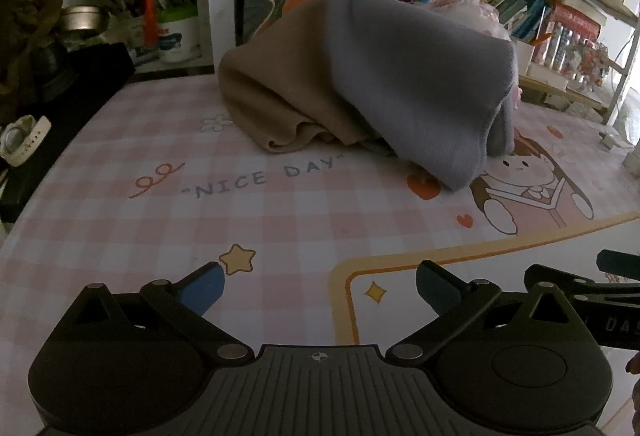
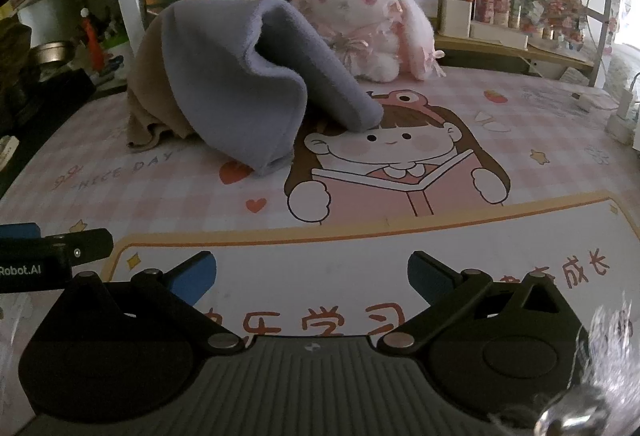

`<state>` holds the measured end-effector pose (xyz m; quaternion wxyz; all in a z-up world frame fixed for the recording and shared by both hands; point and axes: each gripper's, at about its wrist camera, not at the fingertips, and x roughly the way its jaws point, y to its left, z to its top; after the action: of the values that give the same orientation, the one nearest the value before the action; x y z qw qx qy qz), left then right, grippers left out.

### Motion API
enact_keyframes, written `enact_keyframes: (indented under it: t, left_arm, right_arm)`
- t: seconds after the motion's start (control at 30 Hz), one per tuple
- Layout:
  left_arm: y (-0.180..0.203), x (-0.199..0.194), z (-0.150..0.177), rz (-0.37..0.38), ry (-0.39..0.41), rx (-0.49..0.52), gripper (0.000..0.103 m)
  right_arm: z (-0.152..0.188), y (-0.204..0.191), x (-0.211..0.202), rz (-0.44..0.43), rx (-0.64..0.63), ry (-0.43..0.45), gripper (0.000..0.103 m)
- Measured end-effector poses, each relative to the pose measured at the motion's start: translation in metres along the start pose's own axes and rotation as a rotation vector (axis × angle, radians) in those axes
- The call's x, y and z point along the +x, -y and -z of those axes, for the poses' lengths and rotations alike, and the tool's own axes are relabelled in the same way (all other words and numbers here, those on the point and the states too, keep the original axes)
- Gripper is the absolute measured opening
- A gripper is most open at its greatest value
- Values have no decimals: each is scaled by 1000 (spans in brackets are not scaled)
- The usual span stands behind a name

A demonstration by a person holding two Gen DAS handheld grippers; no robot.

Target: Fold clothes

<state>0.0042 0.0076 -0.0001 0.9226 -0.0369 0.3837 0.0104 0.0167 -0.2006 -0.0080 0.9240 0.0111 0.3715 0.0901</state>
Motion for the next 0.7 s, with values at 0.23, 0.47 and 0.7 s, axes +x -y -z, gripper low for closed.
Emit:
enact_keyframes:
  t: [0.23,0.47,0.7]
  left_arm:
    - [0,0,-1,-2,-1,2,103]
    - [0,2,-1,-5,-7,1,103]
    - [0,1,0,26,-6,5,103]
  right_arm:
    - [0,0,1,-2,-1,-4,103]
    - [1,0,1,-4,0,-7,103]
    - [2,1,3,-11,3,-12,103]
